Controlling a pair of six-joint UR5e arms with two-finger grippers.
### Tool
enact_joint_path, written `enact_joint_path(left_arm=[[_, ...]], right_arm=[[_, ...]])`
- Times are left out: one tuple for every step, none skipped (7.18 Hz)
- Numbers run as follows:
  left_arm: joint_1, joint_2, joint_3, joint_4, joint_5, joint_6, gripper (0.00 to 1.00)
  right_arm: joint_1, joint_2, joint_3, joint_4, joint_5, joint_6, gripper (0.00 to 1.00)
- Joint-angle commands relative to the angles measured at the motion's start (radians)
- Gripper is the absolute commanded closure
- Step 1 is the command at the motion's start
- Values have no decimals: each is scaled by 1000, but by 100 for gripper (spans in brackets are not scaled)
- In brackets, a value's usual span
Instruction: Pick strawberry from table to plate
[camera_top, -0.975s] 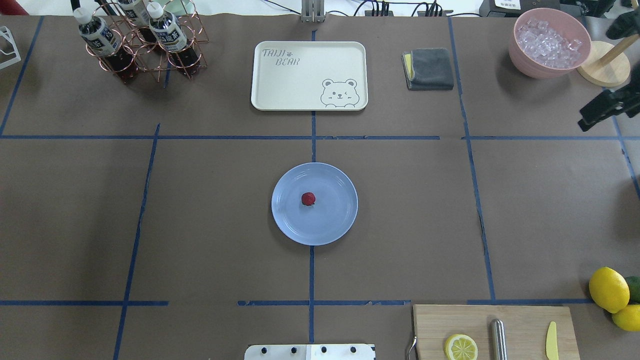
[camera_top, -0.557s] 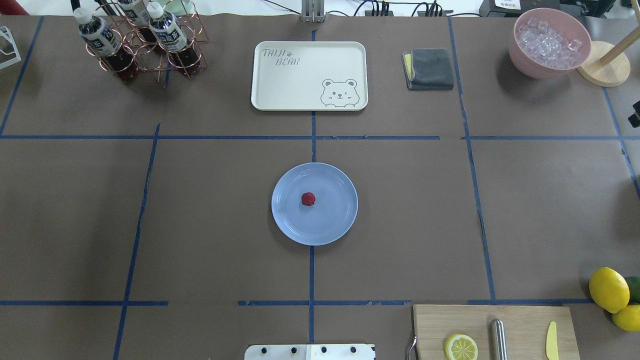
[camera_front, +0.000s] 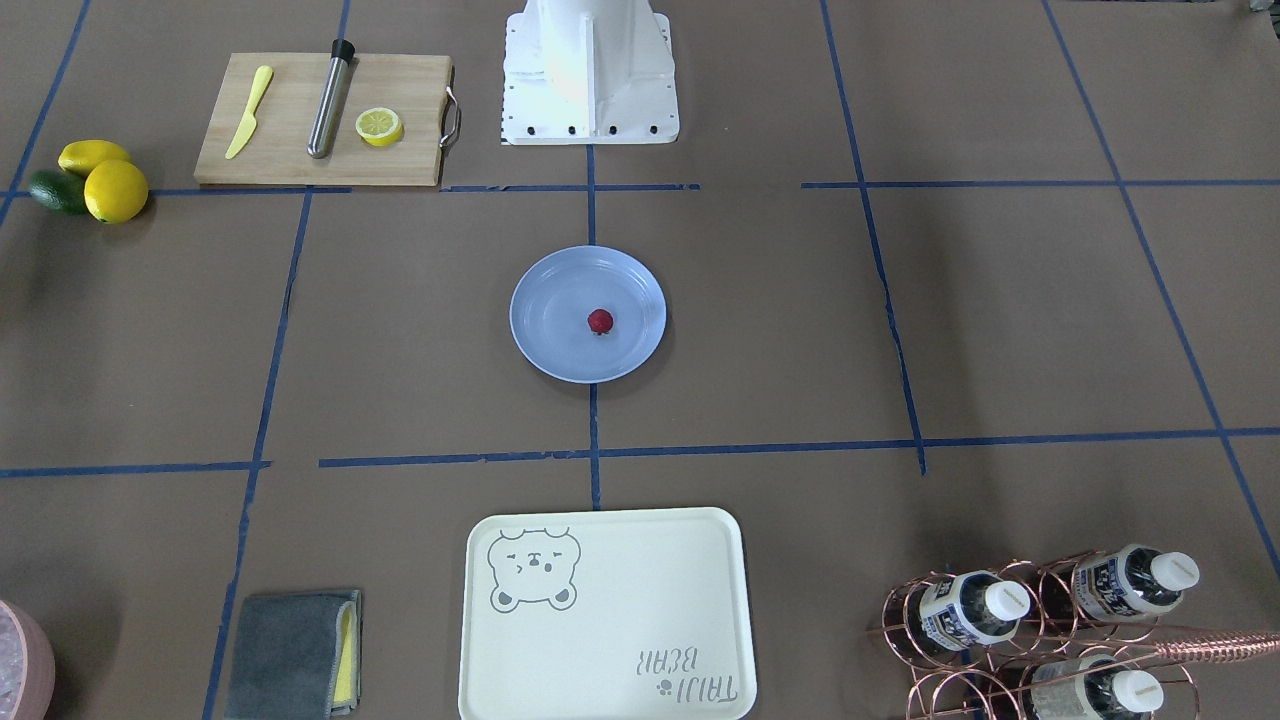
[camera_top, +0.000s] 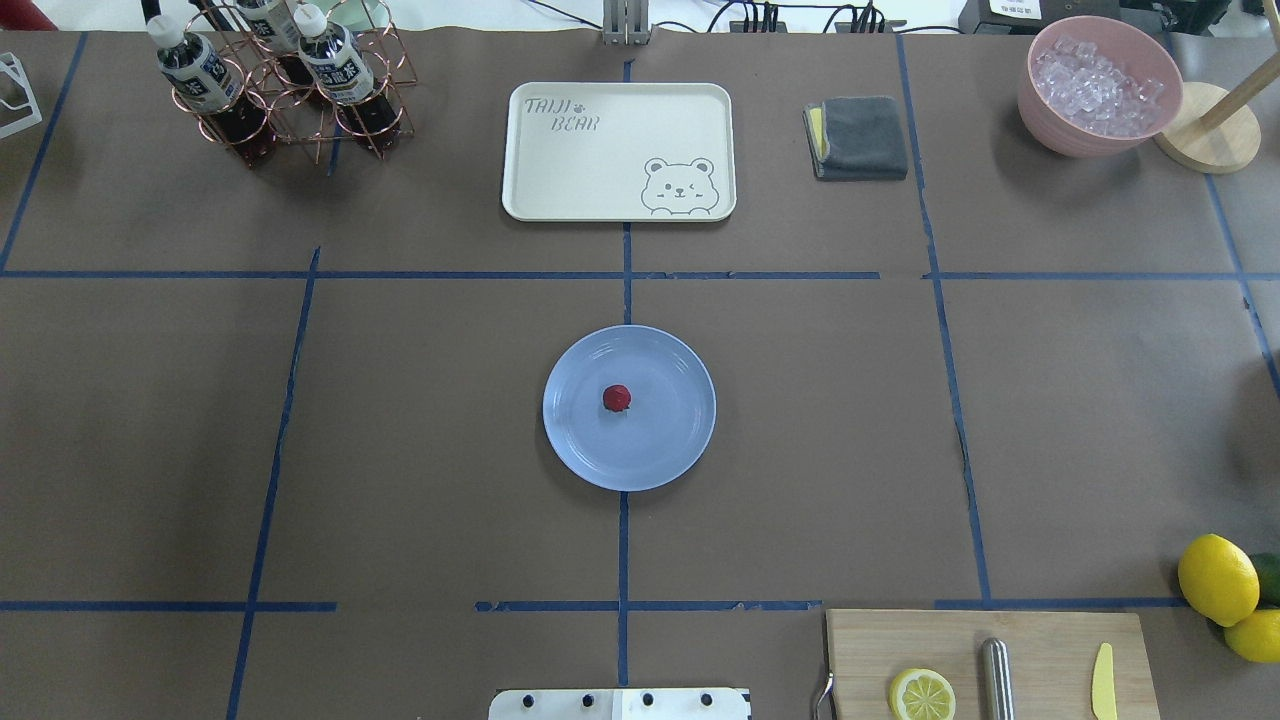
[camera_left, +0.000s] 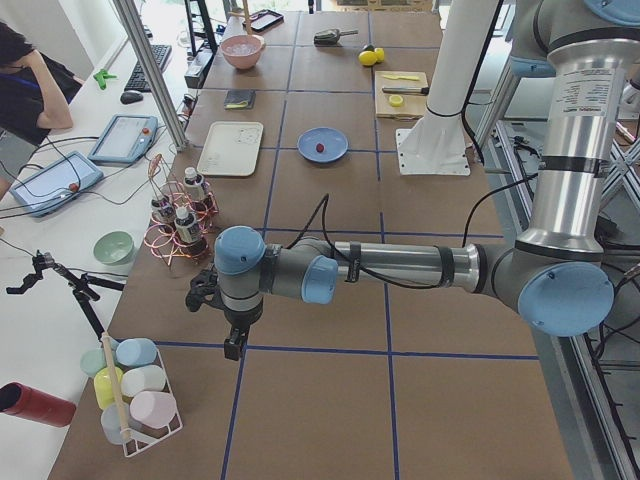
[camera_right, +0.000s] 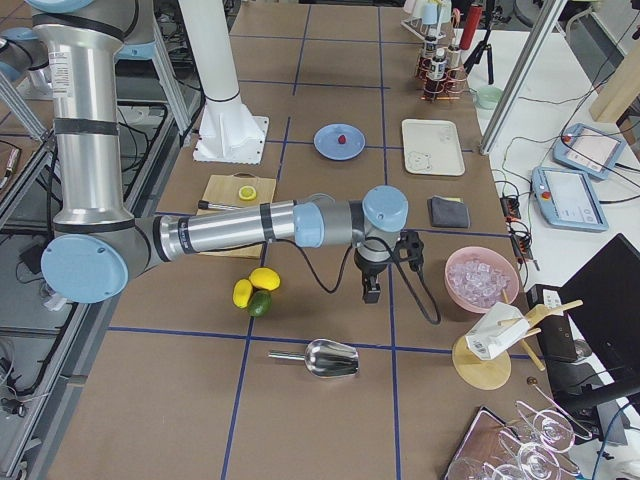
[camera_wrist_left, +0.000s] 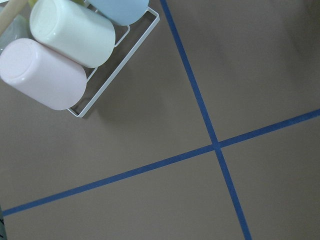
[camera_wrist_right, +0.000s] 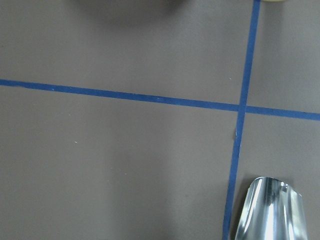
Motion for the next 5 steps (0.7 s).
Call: enact_joint_path(left_arm=[[2,3,1,5,-1,-7,0],[2,4,1,4,-1,-7,0],[2,4,2,4,-1,-7,0],[2,4,2,4,-1,-7,0],[2,3,2,5,-2,-7,0]], right_arm=[[47,-62,-50,54,10,-19,0],[117,-80,-48,54,23,-60,0],[137,-100,-38,54,25,-103,0],[138,-93,-38,54,25,-100,0],[138,-85,-32,52,25,-93,0]])
